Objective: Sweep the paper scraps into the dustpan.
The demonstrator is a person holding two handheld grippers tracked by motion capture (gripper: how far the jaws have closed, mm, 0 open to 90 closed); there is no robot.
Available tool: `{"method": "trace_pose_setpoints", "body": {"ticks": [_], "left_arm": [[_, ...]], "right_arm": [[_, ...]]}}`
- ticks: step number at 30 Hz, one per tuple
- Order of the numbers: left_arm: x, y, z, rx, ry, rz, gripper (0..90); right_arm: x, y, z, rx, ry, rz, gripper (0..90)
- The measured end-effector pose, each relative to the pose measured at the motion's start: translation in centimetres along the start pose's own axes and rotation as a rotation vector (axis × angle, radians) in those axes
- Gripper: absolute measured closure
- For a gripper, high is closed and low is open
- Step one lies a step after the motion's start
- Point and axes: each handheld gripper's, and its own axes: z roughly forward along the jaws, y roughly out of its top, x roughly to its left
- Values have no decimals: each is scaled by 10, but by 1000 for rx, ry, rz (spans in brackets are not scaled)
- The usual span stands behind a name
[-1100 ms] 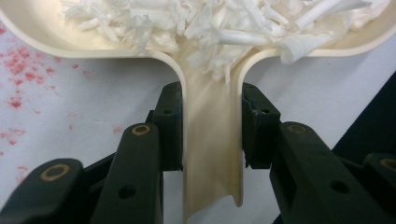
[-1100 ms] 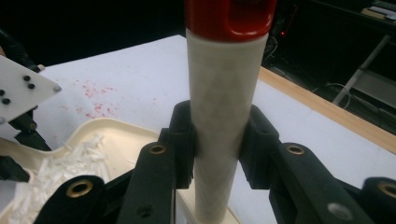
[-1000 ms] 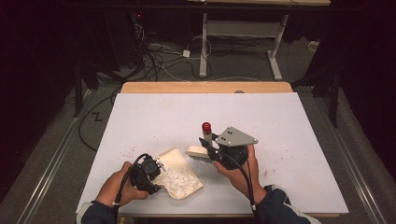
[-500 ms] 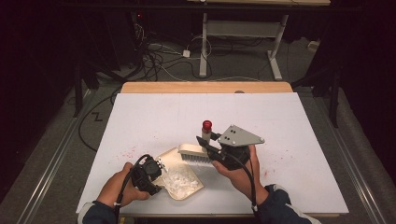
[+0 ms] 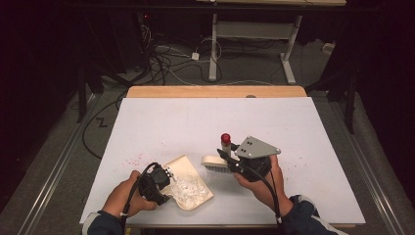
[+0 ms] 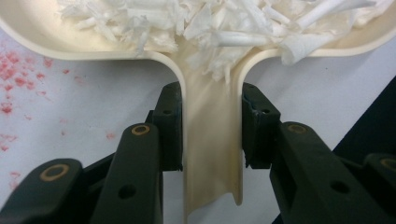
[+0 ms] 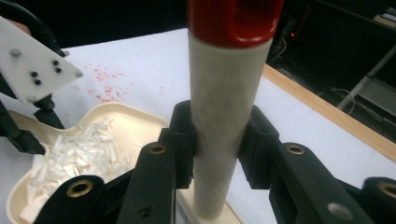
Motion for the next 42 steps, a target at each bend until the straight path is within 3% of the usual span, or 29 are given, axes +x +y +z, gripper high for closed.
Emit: {"method": "trace_pose_setpoints", "body": {"ticks": [10, 15, 18, 23, 37, 42], "left_arm": [[0, -2, 0, -14, -4, 0, 629], [2, -4, 0, -23, -15, -2, 629], [1, -4, 0, -24, -13, -3, 630], [1, -3, 0, -17, -8, -4, 629], [2, -3, 0, -17, -15, -2, 629], [2, -3, 0, -17, -16, -5, 629]], "right_arm": [[25, 17, 23, -53, 94, 4, 699], [24, 26, 17, -106, 110, -1, 700], [20, 27, 11, -118, 102, -5, 700], [10, 23, 6, -127, 112, 41, 699], [-10, -2, 6, -36, 34, 44, 699], [-5, -2, 11, -44, 26, 35, 699]]}}
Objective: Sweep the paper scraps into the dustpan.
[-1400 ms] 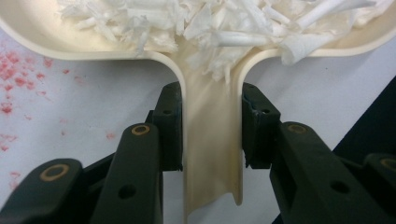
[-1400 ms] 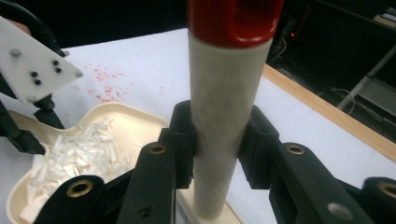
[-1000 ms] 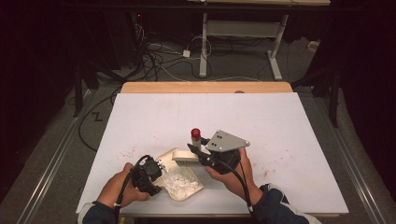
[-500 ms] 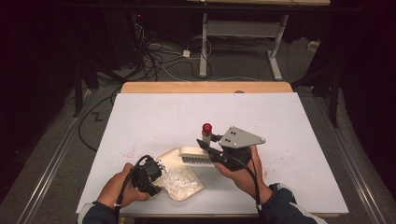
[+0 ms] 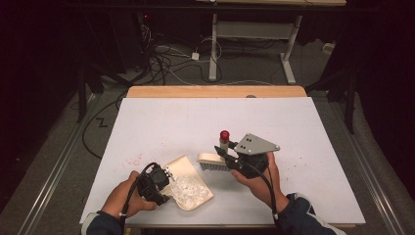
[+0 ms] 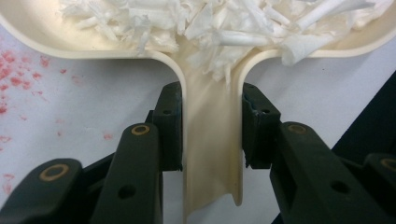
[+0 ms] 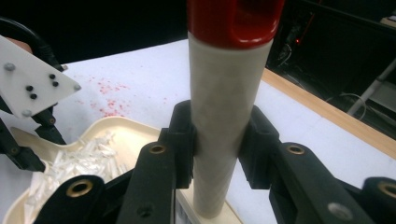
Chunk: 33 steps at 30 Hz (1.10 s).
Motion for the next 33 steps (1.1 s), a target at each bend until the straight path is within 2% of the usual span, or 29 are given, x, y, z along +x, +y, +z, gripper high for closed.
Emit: {"method": "trace_pose_setpoints", "body": {"ticks": [9, 13, 16, 19, 25, 29, 33], "left_arm": [[0, 0, 0, -10, 0, -4, 629], [0, -1, 0, -14, -1, -4, 629], [1, -1, 0, -17, -3, -4, 629], [1, -2, 0, -23, -5, -7, 629], [2, -3, 0, -26, -8, -13, 629], [1, -2, 0, -17, -1, -12, 629], [-1, 0, -1, 5, 3, -16, 629]], "right_arm": [[28, 13, 22, -22, 23, -31, 700], [38, 21, 31, -42, 43, -31, 699], [43, 25, 34, -62, 48, -52, 699], [38, 28, 29, -83, 49, -38, 699], [19, 27, 7, -84, 9, -32, 699], [4, 15, -7, -64, -33, -28, 699], [-6, 1, -15, -40, -109, -44, 699]]}}
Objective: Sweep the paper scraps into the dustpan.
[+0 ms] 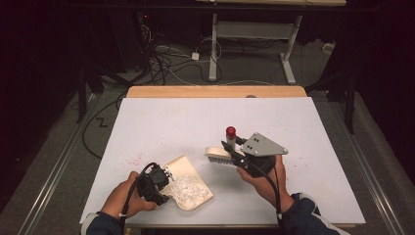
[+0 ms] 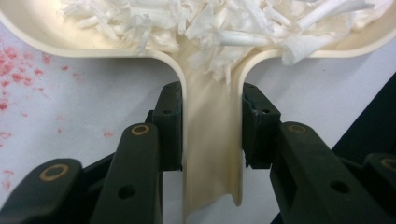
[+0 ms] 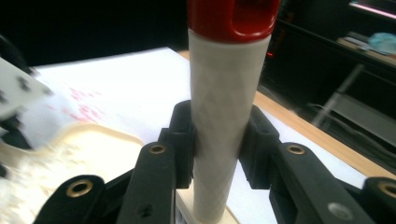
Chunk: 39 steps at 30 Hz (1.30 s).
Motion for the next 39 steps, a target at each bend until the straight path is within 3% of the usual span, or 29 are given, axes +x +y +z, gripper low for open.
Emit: {"method": "trace_pose_setpoints", "body": {"ticks": [3, 7, 15, 20, 24, 29, 39], "left_arm": [[-2, 2, -1, 16, 10, 0, 629], [-4, 5, -1, 36, 32, -3, 630], [-3, 5, -1, 19, 19, -15, 629], [1, 3, 0, 2, -2, -21, 629], [4, 1, 0, -10, -10, -30, 629], [5, 1, 0, -12, -7, -35, 629], [10, -1, 0, -50, -14, -66, 628]], "right_arm": [[-3, -9, -2, 25, -11, 3, 699], [1, -14, -2, 28, 16, 9, 699], [36, -4, -3, 33, 132, -40, 699], [46, 4, -3, 8, 191, -10, 699], [44, 10, -8, -30, 189, -5, 699], [31, 12, -14, -51, 157, 18, 699], [1, 4, -22, -27, 110, 68, 699]]}}
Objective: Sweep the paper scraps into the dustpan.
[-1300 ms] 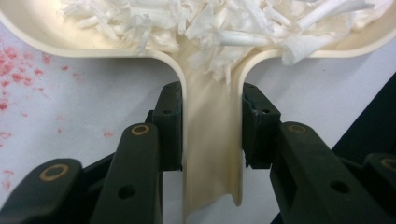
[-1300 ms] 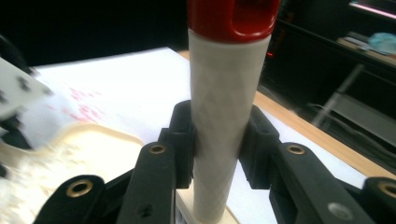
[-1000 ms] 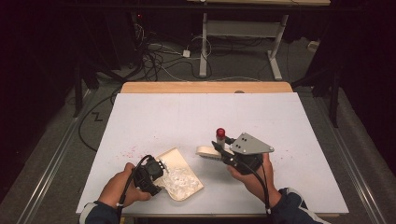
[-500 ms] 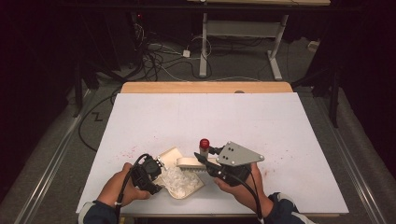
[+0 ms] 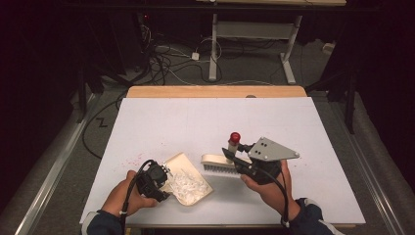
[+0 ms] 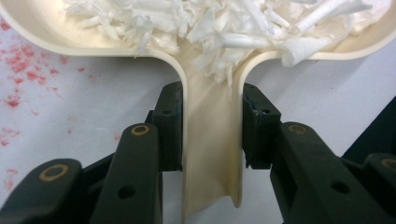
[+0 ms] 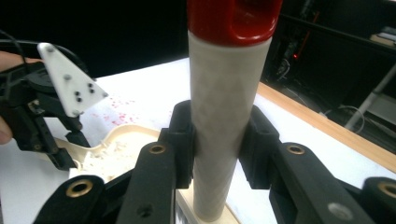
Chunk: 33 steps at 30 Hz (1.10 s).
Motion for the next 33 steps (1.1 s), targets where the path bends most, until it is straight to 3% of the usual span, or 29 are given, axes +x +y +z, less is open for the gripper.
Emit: {"method": "trace_pose_setpoints", "body": {"ticks": [12, 18, 21, 27, 33], "left_arm": [[11, -5, -1, -59, 18, -56, 626], [21, -12, -1, -112, 14, -116, 623], [26, -14, -1, -130, 9, -137, 623], [31, -15, 0, -161, 44, -179, 624], [36, -20, -1, -217, 67, -243, 625]], "right_arm": [[-44, -15, -31, 23, -75, 68, 699], [-65, -23, -48, 30, -101, 121, 699], [-73, -27, -56, 41, -108, 144, 699], [-91, -36, -74, 61, -117, 170, 699], [-101, -41, -92, 67, -92, 204, 699]]}}
